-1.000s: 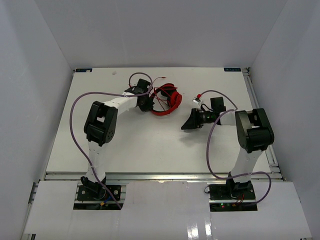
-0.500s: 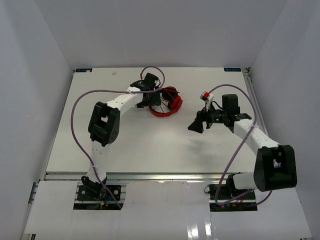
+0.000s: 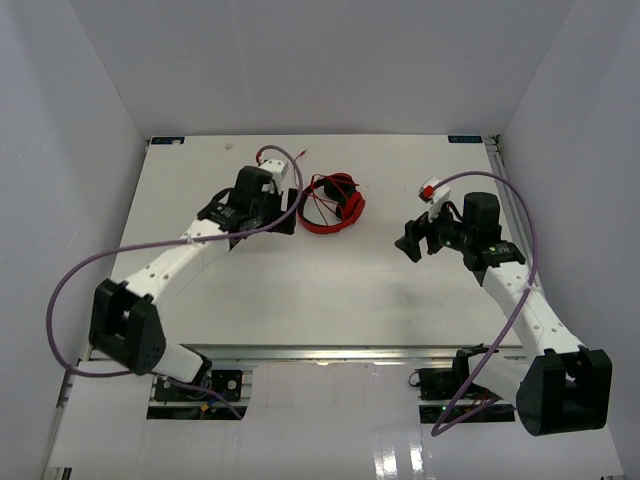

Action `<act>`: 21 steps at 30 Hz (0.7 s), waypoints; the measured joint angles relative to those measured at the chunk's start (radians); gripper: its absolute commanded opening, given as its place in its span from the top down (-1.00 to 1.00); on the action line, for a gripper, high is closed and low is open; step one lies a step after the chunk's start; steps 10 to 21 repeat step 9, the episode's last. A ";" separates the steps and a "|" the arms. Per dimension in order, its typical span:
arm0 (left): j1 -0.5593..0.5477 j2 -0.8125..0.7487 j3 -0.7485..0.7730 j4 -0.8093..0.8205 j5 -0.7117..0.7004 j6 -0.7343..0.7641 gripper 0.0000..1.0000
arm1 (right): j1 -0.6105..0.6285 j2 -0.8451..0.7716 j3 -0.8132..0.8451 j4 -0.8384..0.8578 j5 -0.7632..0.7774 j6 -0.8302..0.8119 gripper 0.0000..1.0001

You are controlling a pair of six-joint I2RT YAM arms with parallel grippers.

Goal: Wrap the headphones

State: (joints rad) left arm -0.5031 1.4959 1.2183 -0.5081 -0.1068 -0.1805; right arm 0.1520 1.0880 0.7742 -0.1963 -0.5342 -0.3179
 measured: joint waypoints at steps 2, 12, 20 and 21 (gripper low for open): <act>0.003 -0.138 -0.134 0.091 0.062 -0.002 -0.90 | -0.002 -0.008 0.000 0.006 0.039 0.021 -0.80; 0.009 -0.571 -0.514 0.318 0.335 -0.096 -0.95 | -0.006 -0.110 -0.055 0.083 0.153 0.102 -0.80; 0.009 -0.571 -0.514 0.318 0.335 -0.096 -0.95 | -0.006 -0.110 -0.055 0.083 0.153 0.102 -0.80; 0.009 -0.571 -0.514 0.318 0.335 -0.096 -0.95 | -0.006 -0.110 -0.055 0.083 0.153 0.102 -0.80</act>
